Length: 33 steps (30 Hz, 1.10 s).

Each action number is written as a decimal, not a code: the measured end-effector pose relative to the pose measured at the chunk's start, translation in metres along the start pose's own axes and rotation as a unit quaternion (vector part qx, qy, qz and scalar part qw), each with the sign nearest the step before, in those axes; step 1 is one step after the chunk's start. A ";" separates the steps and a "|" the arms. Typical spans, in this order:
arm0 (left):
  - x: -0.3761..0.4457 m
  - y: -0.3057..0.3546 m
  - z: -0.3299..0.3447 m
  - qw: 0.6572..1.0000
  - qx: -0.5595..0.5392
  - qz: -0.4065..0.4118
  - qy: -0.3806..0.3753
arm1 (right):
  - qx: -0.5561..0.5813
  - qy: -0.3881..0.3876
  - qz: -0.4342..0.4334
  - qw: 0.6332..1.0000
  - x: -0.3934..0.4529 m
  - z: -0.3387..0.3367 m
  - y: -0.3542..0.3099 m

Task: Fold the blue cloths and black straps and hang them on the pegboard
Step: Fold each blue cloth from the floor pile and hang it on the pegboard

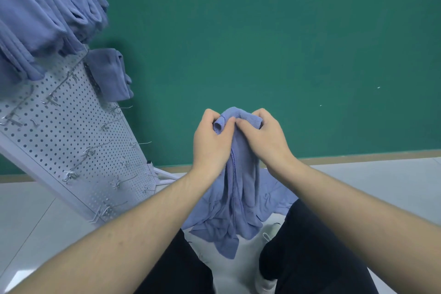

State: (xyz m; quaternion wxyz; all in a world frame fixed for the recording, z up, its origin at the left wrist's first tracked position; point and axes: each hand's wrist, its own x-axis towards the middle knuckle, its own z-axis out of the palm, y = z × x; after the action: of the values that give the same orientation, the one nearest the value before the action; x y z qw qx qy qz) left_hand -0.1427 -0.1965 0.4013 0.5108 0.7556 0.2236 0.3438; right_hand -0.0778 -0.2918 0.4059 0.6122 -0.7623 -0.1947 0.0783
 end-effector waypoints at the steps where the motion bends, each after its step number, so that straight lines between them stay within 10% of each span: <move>1: 0.001 0.000 0.000 1.000 0.001 -0.002 -0.006 | 0.009 -0.004 0.003 1.000 -0.002 -0.001 -0.001; 24: -0.002 -0.003 -0.013 0.988 -0.115 -0.092 -0.051 | 0.188 -0.156 0.020 0.970 -0.009 -0.012 -0.001; 33: 0.000 0.008 -0.015 0.961 -0.205 -0.146 -0.116 | 0.085 -0.062 0.002 0.994 -0.001 -0.017 0.022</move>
State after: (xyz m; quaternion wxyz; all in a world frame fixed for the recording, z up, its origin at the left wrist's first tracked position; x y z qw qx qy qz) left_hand -0.1544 -0.1902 0.4124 0.7215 0.6286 0.1959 0.2141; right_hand -0.0683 -0.3114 0.3886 0.6616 -0.7013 -0.2235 0.1431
